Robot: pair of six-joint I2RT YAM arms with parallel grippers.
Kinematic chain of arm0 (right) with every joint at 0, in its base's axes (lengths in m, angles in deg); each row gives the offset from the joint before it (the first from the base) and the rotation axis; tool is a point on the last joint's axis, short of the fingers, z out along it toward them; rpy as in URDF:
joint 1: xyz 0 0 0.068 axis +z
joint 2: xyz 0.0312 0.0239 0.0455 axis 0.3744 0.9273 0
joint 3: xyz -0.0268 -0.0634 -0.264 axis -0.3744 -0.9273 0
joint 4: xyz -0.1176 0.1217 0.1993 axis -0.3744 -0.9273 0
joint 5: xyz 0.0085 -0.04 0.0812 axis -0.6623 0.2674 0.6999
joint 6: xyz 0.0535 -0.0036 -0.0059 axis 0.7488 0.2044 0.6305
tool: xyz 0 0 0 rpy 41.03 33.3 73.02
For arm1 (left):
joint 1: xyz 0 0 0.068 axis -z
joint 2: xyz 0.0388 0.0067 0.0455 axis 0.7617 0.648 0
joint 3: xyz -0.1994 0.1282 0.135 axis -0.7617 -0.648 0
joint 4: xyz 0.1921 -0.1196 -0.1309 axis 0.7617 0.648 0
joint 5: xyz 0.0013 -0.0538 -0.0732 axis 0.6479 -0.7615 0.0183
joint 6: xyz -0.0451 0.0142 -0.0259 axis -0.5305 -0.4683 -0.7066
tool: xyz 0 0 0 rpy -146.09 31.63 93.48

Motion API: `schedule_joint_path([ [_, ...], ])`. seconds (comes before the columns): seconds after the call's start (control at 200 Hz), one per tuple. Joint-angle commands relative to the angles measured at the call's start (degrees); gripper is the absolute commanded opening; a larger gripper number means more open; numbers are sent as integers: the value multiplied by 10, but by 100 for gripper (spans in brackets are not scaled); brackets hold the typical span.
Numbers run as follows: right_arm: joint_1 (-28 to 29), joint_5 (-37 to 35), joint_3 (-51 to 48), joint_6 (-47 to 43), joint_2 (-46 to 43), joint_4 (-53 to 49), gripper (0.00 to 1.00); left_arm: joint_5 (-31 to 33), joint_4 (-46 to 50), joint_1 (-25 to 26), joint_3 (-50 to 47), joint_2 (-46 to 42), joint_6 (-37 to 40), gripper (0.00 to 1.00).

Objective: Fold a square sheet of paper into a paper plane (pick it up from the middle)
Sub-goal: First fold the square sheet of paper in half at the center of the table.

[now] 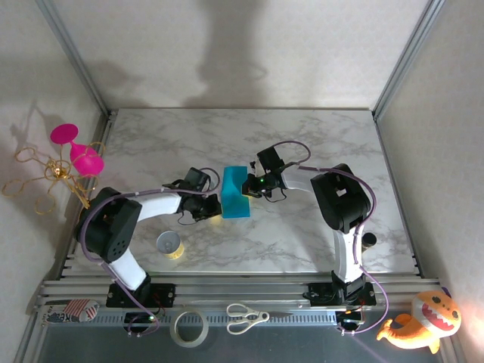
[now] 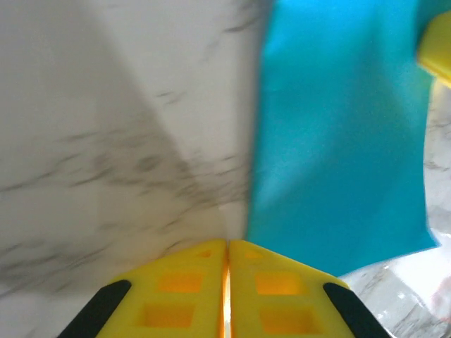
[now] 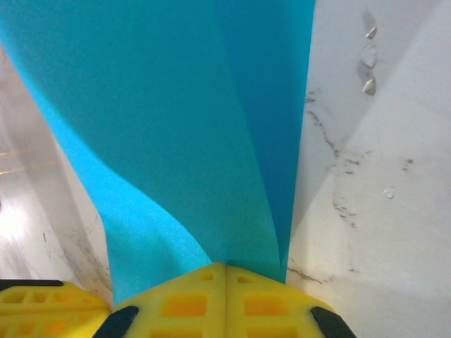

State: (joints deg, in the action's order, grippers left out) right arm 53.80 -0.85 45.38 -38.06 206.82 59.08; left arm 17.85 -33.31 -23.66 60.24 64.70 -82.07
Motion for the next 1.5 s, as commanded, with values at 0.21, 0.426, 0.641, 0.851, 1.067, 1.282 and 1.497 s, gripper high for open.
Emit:
schedule_joint_path([
  [0.21,-5,-130,-52,-7,78,-86,0,-23,-36,19,59,2,-57,11],
  [0.426,-5,-129,-56,-5,78,-84,0,-25,-29,49,58,54,-52,10],
  [0.641,-5,-134,-53,-8,77,-87,0,35,81,59,4,41,20,8],
  [0.851,-5,-138,-54,-10,77,-88,0,54,143,49,-35,-2,54,7],
  [1.067,-5,-143,-55,-12,77,-90,0,28,108,22,70,-49,46,9],
  [1.282,-5,-146,-53,-15,77,-94,0,53,19,9,152,21,8,8],
  [1.497,-5,-157,-48,-23,81,-105,0,47,-45,7,206,123,-19,8],
])
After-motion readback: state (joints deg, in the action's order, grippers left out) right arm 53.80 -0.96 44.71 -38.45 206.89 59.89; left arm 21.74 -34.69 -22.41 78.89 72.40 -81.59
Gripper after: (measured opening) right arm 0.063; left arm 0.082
